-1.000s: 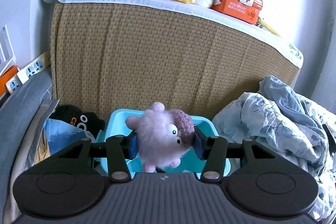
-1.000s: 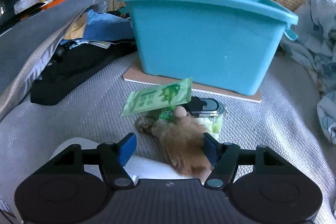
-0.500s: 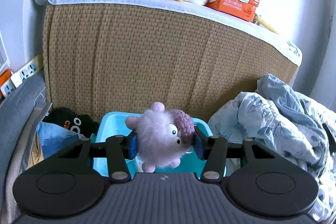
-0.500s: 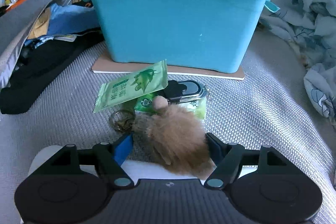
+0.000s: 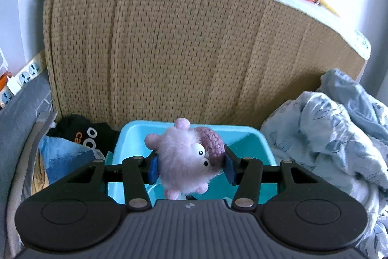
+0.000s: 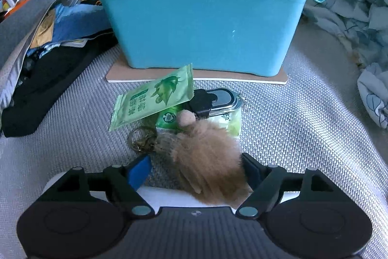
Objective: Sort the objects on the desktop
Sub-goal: 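Carry the pink plush over the turquoise bin with the left tool and release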
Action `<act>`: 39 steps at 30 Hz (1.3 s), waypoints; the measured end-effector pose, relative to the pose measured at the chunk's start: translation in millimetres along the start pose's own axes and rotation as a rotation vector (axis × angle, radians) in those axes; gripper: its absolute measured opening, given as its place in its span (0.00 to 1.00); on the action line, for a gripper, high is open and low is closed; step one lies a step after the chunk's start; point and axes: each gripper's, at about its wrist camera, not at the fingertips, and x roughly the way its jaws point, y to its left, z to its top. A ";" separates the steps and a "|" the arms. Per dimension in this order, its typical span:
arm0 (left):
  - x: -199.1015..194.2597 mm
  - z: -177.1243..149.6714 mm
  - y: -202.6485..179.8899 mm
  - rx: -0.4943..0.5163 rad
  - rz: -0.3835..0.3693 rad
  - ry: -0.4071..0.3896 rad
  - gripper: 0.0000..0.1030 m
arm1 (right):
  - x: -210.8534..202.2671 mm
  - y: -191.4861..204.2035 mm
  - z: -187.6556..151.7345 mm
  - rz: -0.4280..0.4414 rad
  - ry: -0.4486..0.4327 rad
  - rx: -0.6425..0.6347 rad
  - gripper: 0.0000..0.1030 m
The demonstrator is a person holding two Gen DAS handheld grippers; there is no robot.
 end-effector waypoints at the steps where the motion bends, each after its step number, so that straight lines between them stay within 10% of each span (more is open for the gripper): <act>1: 6.6 0.1 0.4 0.000 0.009 0.012 0.53 | -0.1 -0.6 0.1 0.004 -0.001 0.005 0.81; 39: 137.4 -18.2 6.1 -0.016 0.080 0.380 0.53 | 7.1 12.3 1.9 0.004 -0.043 -0.060 0.82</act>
